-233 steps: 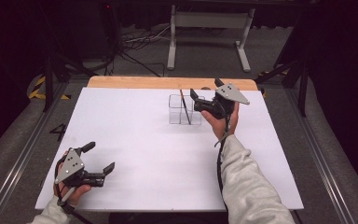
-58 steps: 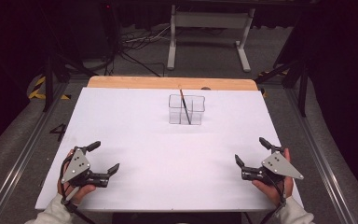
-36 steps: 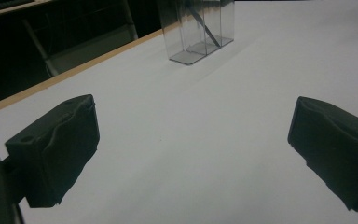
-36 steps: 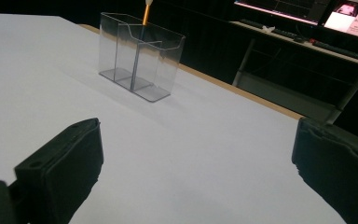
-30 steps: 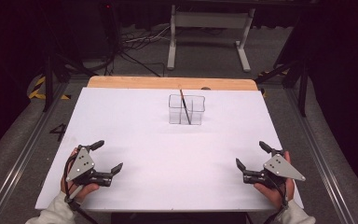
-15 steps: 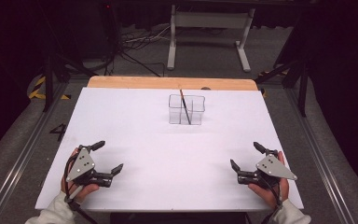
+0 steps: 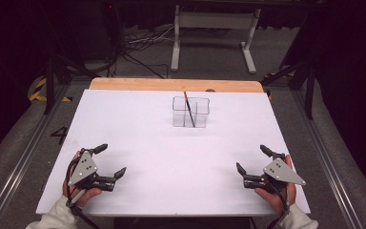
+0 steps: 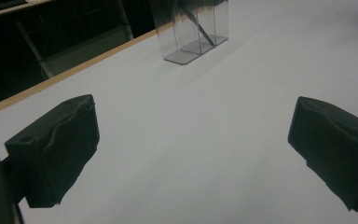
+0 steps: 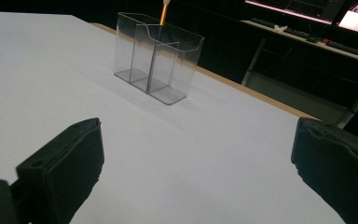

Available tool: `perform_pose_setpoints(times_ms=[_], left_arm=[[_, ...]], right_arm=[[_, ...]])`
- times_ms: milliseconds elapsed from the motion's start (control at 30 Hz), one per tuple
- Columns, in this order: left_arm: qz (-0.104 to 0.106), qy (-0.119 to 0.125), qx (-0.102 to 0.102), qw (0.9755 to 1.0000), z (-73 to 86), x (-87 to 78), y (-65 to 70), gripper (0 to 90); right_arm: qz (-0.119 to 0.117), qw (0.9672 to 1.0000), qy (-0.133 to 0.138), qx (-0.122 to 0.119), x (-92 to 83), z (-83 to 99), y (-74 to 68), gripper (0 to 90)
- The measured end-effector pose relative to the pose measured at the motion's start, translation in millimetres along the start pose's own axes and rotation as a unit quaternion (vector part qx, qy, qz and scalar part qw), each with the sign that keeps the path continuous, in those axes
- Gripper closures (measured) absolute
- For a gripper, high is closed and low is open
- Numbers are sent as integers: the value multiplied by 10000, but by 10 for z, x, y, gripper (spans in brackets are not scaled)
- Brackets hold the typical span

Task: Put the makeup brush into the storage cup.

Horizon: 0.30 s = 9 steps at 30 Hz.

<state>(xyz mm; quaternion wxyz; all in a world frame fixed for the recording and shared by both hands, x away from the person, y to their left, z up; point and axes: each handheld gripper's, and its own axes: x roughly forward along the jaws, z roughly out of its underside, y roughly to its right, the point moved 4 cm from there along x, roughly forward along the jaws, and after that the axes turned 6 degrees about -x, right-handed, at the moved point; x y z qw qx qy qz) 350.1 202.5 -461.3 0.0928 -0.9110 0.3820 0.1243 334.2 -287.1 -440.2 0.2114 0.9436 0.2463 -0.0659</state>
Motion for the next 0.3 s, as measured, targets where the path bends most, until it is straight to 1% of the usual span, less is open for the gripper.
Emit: perform_pose_setpoints(times_ms=[200, 300], left_arm=[[-15, -45, 3, 10000, -1, 24, -8, 27], [-30, -39, -8, 10000, -5, 32, -12, 27]], right_arm=[[6, 10000, 7, 7, -5, 10, 16, 31], [22, 10000, -11, 64, -10, 19, 32, 31]])
